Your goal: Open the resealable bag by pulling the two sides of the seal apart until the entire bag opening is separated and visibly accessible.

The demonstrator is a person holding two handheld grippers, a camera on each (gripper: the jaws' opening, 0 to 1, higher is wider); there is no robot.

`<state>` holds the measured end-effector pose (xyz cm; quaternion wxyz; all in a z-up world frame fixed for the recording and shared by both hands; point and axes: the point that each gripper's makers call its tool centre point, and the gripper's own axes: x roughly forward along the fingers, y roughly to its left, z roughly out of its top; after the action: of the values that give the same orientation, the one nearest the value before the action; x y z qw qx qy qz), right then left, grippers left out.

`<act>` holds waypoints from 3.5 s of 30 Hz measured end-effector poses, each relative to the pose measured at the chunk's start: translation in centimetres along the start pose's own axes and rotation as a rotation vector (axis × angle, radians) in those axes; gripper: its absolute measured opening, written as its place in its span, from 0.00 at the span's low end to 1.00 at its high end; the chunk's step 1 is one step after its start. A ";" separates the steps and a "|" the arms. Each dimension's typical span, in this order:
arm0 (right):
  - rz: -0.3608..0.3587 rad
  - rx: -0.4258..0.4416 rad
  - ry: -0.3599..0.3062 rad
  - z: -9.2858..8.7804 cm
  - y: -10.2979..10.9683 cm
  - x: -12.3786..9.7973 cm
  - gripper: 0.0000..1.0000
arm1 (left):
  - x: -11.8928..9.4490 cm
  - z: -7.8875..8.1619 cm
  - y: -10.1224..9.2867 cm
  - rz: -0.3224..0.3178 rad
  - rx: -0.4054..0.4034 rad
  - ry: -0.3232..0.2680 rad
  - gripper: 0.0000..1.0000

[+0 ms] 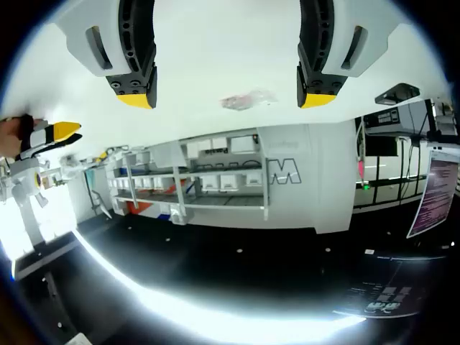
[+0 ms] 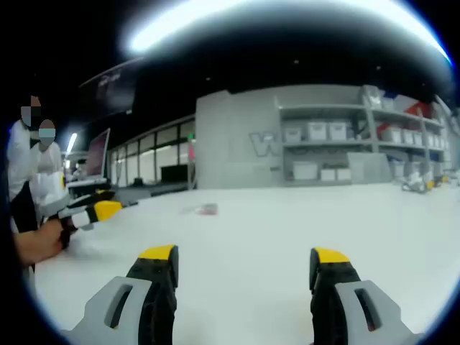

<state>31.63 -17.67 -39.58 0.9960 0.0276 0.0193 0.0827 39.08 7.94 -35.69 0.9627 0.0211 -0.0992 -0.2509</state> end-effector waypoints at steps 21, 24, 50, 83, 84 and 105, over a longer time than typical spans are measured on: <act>0.002 0.011 -0.005 0.1 -0.1 -0.1 0.75 | 0.0 0.1 0.0 0.003 0.002 -0.001 0.79; 0.002 0.009 -0.004 0.1 -0.1 -0.1 0.75 | 0.0 0.1 0.0 0.004 0.001 -0.001 0.79; -0.001 -0.005 0.001 -0.1 0.0 0.0 0.75 | -0.1 0.1 0.3 0.010 -0.004 -0.006 0.79; 0.011 -0.025 0.011 -0.3 0.2 0.1 0.75 | -0.2 0.0 0.2 0.013 -0.001 -0.001 0.79; 0.012 -0.025 0.011 -0.3 0.2 0.1 0.75 | -0.2 0.0 0.2 0.013 -0.001 0.000 0.79; 0.037 -0.042 0.018 -0.3 0.9 0.3 0.70 | -0.3 0.1 0.4 0.023 0.002 -0.004 0.79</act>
<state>31.81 -16.70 -39.82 0.9945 0.0062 0.0261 0.1016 38.95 8.44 -35.58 0.9652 0.0204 -0.1016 -0.2399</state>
